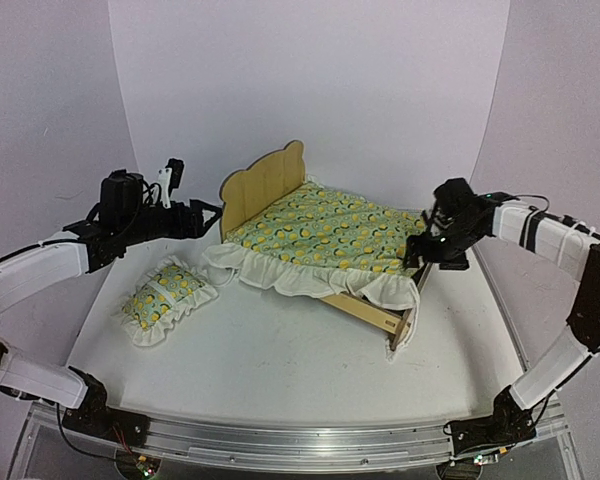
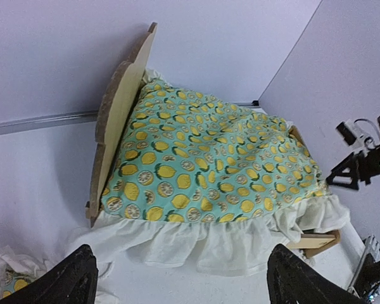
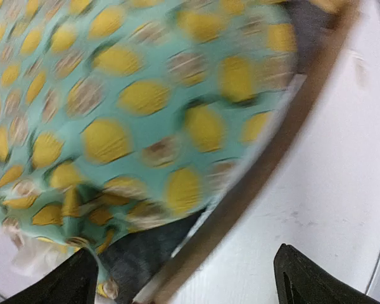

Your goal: Set up the pet bed

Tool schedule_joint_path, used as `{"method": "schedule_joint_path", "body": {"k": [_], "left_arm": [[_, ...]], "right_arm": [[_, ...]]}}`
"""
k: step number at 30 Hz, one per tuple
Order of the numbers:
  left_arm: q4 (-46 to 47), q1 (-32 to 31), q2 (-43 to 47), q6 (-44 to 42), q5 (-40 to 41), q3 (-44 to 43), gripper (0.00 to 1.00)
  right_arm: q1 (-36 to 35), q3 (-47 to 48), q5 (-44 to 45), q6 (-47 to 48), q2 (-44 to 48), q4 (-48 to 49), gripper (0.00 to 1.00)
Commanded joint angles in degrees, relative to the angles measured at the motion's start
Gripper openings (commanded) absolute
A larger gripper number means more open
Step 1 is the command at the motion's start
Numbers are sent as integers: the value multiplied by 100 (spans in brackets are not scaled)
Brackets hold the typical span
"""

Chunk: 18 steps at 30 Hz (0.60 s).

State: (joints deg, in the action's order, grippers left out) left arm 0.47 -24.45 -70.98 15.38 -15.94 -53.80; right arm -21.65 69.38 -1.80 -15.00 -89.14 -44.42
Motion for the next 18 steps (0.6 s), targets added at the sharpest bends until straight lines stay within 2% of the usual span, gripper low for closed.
{"method": "schedule_joint_path", "body": {"k": [1,4,6,10,14,17,18], "left_arm": [[308,-7,151,82,656,-118,94],[233,-9,53,97,416,-308,91],[247,-19,30,141,195,-316,91],[289,-54,134,287,-44,-78,91],[371,-196,357,466,-220,331,91],[408,-285,512,542,-176,589,91],[417,-295,536,559,-125,667,91]], "right_arm": [[1222,436,643,-1315,-59,343,96],[1429,850,619,-1629,-719,337,93],[1457,1278,591,-1699,-1163,338,82],[1469,2004,1162,-1620,-1967,365,74],[1456,2489,1482,-1540,-2477,264,54],[1423,2429,1663,-1595,-2473,263,40],[1400,2396,1675,-1623,-2477,271,32]]}}
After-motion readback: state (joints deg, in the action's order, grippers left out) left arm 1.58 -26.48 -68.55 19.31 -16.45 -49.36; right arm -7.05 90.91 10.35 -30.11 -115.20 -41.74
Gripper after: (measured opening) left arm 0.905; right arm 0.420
